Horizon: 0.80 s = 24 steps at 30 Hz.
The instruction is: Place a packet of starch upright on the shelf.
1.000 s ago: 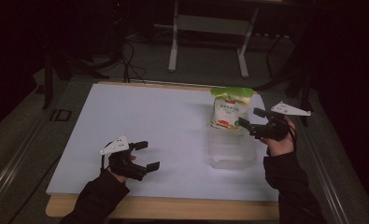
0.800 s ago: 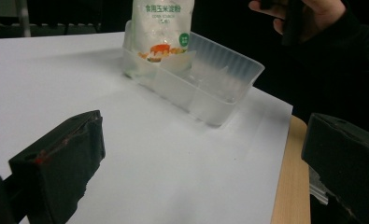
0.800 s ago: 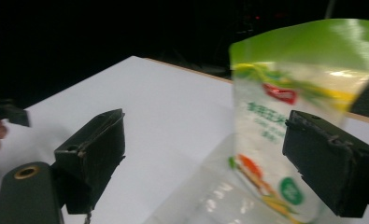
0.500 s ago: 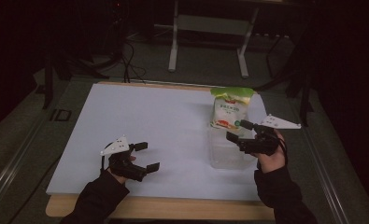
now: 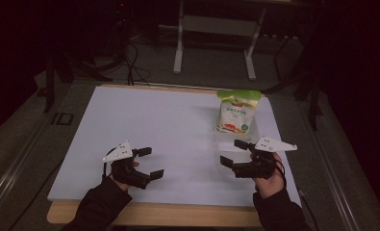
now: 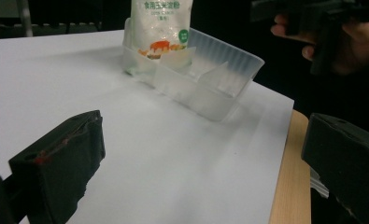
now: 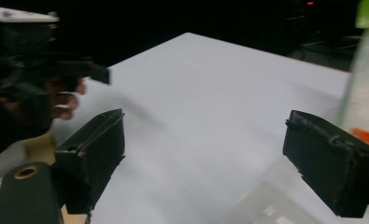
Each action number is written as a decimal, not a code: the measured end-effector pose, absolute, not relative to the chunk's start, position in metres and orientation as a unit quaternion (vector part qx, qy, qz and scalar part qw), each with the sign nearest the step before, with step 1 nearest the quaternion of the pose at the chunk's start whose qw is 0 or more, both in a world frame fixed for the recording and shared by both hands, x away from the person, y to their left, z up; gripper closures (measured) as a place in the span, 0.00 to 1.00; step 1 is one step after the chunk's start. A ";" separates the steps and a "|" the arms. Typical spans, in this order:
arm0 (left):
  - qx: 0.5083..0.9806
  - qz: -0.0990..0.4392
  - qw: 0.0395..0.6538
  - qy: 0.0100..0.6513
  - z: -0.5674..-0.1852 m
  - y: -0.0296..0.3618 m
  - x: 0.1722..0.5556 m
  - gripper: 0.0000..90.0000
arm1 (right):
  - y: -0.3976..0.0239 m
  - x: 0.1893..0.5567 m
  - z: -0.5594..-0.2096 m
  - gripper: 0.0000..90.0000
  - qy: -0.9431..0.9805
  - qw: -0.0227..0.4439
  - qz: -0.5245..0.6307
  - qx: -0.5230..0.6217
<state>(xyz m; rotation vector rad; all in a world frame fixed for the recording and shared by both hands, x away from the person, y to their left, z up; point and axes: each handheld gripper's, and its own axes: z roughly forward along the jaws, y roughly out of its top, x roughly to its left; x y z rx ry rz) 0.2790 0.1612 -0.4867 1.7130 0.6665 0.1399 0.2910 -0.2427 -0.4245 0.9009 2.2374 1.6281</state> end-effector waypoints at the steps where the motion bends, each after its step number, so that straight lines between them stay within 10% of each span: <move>1: 0.740 0.060 0.605 0.290 -0.487 0.162 0.279 0.00 | -0.242 0.289 -0.426 0.14 0.765 0.118 0.555 0.306; 24: 0.760 0.070 0.591 0.262 -0.486 0.154 0.266 0.00 | -0.246 0.249 -0.457 0.14 0.771 0.151 0.555 0.272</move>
